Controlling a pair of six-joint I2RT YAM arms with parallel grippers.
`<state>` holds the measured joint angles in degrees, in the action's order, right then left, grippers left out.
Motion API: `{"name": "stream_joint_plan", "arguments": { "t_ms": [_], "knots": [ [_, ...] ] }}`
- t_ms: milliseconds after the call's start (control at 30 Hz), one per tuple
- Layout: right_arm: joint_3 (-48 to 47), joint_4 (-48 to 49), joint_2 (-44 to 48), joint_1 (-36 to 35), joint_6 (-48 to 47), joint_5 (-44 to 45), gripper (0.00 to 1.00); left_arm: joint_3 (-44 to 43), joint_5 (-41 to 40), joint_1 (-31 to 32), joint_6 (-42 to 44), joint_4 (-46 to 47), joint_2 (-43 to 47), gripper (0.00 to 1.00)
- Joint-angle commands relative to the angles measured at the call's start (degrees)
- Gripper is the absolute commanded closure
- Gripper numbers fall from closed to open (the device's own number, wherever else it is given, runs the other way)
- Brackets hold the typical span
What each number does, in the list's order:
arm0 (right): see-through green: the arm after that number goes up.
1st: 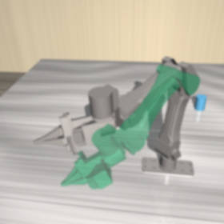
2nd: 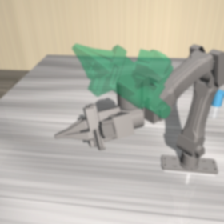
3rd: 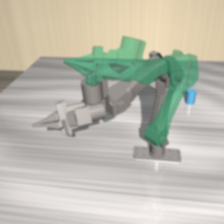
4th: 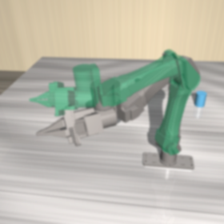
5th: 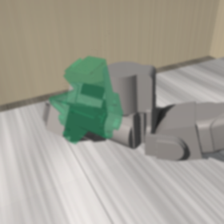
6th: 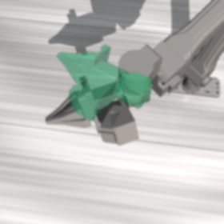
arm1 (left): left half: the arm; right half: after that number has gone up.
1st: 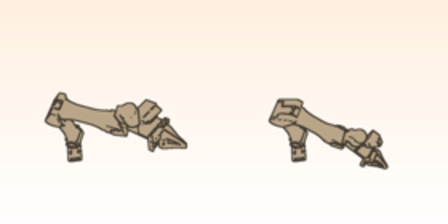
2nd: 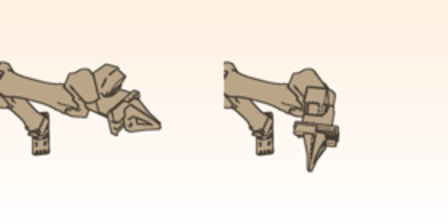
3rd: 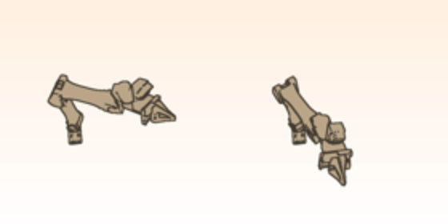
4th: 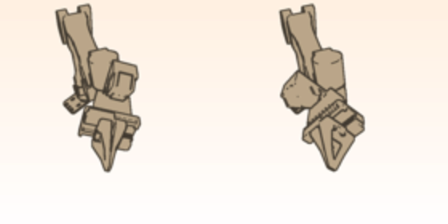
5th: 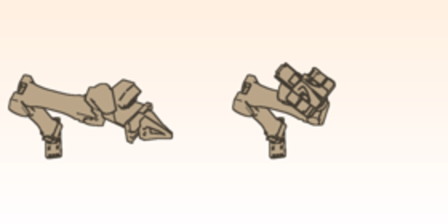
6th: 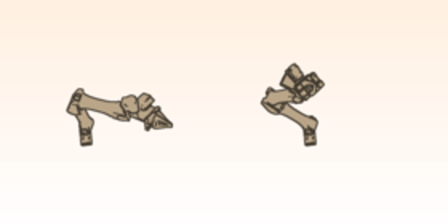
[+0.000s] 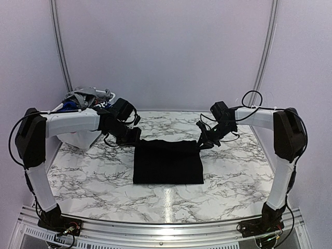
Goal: Fold and stack the mixed laundry pile
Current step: Fold the 2/3-rectangle-folded T-shirt at the center of the board.
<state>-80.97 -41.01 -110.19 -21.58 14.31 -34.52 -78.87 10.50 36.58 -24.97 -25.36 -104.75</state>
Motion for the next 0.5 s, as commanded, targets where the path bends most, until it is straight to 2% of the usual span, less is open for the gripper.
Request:
{"name": "stream_joint_plan", "arguments": {
  "t_ms": [0, 233, 467],
  "knots": [
    [-5.6, -2.0, -3.3, 2.2, -2.1, -1.1, 1.00, -4.8, 1.6, -1.3, 1.9, -1.1, -4.1, 1.00],
    [-10.5, -0.8, -8.4, 5.5, -1.4, -2.2, 1.00, -9.8, 2.4, -2.8, 2.2, -0.3, -10.7, 1.00],
    [-12.6, 0.9, -10.2, 6.1, 0.3, -4.5, 1.00, -10.9, 3.5, -4.2, 2.0, 1.0, -12.9, 1.00]
  ]
}}
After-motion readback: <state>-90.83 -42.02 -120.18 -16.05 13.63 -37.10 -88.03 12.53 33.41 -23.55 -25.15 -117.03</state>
